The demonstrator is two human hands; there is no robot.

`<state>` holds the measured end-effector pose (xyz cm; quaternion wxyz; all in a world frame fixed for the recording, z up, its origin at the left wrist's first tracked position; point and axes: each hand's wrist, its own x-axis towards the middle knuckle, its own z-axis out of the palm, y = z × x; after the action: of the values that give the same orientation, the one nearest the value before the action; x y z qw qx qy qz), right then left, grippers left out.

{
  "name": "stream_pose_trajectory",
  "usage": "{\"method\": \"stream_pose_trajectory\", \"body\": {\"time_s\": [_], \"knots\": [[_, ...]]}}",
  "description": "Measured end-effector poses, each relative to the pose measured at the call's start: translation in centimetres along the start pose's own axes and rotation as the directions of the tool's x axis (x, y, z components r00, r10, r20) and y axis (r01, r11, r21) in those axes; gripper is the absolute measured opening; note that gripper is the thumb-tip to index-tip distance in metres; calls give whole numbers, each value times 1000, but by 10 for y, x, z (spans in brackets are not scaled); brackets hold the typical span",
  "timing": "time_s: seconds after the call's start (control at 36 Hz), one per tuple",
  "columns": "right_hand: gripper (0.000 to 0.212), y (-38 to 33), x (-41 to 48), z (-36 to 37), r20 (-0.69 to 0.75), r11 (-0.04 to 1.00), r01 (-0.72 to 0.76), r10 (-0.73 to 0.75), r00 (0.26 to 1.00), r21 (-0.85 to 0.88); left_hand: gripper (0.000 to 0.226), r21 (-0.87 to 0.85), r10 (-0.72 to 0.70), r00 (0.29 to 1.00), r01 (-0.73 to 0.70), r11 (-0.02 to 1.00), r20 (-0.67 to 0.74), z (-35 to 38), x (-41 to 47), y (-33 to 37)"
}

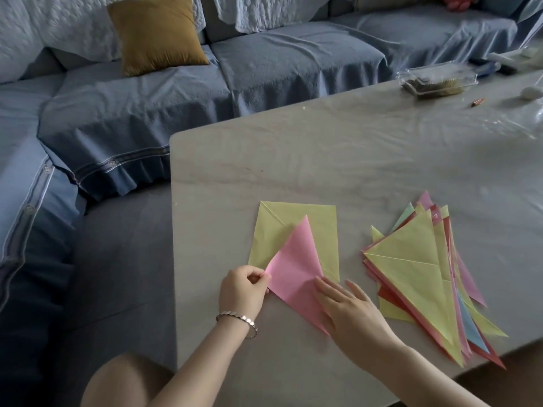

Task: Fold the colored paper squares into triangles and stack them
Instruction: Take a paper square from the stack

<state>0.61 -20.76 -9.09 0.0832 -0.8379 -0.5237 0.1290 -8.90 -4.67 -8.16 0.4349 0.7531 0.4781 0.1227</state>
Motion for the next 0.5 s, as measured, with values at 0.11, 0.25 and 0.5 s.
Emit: {"method": "stream_pose_trajectory", "body": {"time_s": [0.11, 0.25, 0.5], "knots": [[44, 10, 9, -1, -48, 992, -42, 36, 998, -118, 24, -11, -12, 1000, 12, 1000, -8, 1, 1, -3], [44, 14, 43, -3, -106, 989, -54, 39, 994, -139, 23, -10, -11, 1000, 11, 1000, -16, 2, 3, -6], [42, 23, 104, -15, 5, 992, -85, 86, 996, -94, 21, -28, 13, 1000, -13, 1000, 23, 1, 4, -8]]}}
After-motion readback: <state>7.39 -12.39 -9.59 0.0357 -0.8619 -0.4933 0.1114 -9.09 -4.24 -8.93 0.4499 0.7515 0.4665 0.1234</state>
